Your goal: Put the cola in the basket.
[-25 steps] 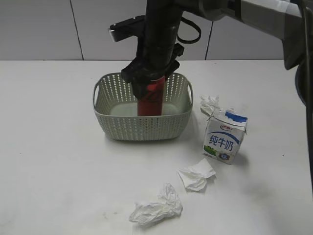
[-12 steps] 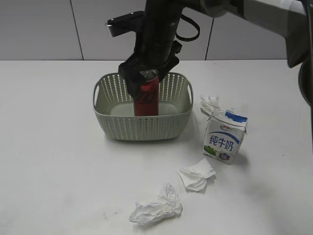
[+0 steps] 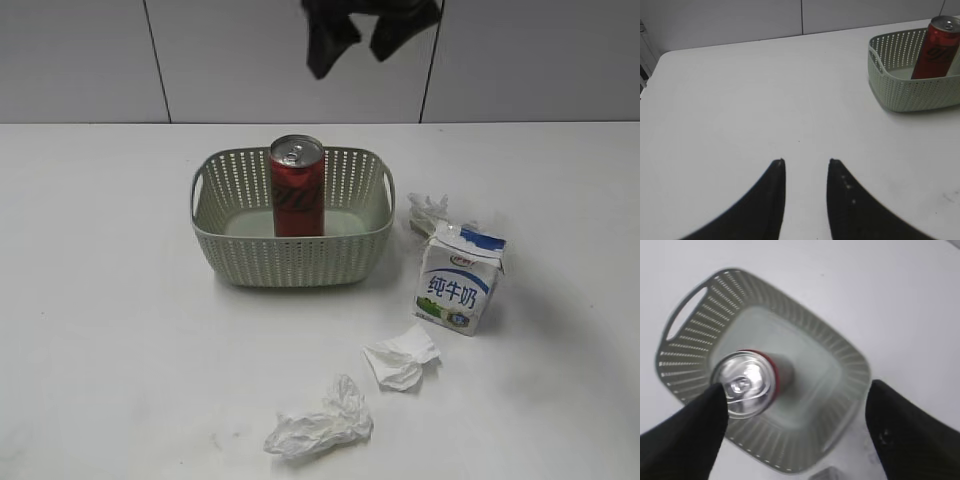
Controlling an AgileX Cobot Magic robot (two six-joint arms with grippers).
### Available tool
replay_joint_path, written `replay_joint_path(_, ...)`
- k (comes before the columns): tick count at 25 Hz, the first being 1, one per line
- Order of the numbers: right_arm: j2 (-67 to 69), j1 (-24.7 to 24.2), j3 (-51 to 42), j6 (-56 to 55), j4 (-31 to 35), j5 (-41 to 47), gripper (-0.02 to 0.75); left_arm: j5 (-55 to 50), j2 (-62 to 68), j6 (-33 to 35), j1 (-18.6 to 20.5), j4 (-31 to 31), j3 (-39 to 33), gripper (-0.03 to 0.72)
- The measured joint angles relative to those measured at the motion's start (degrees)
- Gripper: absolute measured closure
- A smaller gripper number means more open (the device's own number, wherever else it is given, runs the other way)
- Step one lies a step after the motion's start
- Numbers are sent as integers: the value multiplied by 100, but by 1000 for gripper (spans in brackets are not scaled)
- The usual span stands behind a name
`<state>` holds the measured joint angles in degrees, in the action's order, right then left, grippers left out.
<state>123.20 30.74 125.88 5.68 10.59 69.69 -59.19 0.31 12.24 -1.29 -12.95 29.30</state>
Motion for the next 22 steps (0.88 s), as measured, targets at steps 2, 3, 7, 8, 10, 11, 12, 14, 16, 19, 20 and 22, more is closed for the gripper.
replay_joint_path(2, -106, -388, 0, -104, 18, 0, 92, 0, 0, 0, 0, 0, 0, 459)
replay_joint_path(3, -144, -608, -5, -177, 18, 0, 95, 0, 0, 0, 0, 0, 0, 459)
replay_joint_path(7, -395, -1467, -251, -325, 18, 0, 111, 0, 0, 0, 0, 0, 0, 459)
replay_joint_path(8, -500, -1694, -374, -339, 12, 0, 115, 0, 0, 0, 0, 0, 0, 459)
replay_joint_path(10, -736, -2145, -689, -359, 5, 0, 122, 0, 0, 0, 0, 0, 0, 459)
replay_joint_path(11, -885, -2328, -839, -359, -7, 0, 125, 0, 0, 0, 0, 0, 0, 459)
replay_joint_path(12, -1049, -2537, -1040, -359, -13, -5, 127, 0, 0, 0, 0, 0, 0, 459)
replay_joint_path(14, -1373, -2882, -1442, -331, -31, -5, 132, 0, 0, 0, 0, 0, 0, 459)
replay_joint_path(16, -1776, -3172, -1941, -195, -39, -5, 137, 0, 0, 0, 0, 0, 0, 459)
replay_joint_path(19, -2438, -3341, -2783, 58, -62, -11, 145, 0, 0, 0, 0, 0, 0, 459)
replay_joint_path(20, -2688, -3342, -3114, 113, -54, -11, 146, 0, 0, 0, 0, 0, 0, 459)
replay_joint_path(22, -3160, -3342, -3760, 183, 15, -11, 147, 0, 0, 0, 0, 0, 0, 459)
